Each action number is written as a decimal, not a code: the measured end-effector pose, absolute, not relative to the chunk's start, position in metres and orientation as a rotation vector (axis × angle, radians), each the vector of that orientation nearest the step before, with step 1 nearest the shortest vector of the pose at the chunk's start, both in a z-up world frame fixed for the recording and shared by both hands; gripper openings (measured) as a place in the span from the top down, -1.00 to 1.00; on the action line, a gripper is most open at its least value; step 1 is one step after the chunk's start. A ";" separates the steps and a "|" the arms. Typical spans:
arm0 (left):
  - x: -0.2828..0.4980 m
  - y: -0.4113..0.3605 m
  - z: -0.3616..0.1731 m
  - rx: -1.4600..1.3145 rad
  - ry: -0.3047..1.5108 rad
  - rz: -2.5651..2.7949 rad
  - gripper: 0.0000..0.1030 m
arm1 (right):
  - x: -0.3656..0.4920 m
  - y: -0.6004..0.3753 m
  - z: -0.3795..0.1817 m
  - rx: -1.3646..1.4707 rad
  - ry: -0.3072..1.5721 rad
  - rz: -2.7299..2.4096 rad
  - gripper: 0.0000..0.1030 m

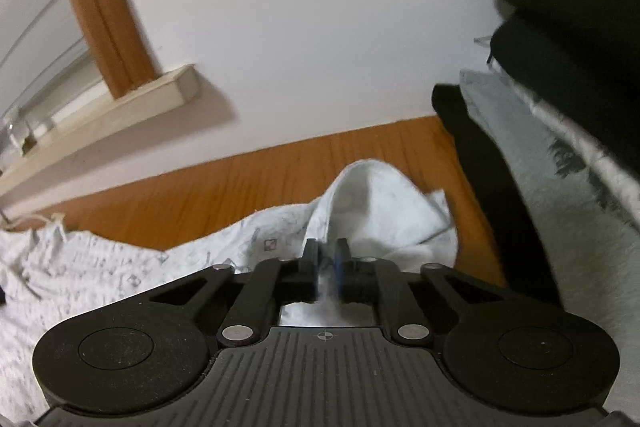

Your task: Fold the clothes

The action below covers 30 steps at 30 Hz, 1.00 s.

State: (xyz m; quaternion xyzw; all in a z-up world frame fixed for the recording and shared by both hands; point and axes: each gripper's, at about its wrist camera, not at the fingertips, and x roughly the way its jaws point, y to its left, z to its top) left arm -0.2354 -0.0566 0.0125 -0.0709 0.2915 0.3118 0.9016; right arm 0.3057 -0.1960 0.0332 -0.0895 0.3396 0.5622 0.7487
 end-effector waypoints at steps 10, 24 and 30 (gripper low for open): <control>-0.254 -0.055 0.029 -0.228 0.482 0.650 0.96 | 0.323 -0.272 0.100 0.021 0.515 1.052 0.97; -0.244 -0.062 0.030 -0.164 0.546 0.665 0.96 | 0.311 -0.261 0.053 -0.047 0.675 1.113 0.86; -0.242 -0.061 0.023 -0.159 0.572 0.667 0.96 | 0.305 -0.261 0.027 -0.127 0.750 1.116 0.46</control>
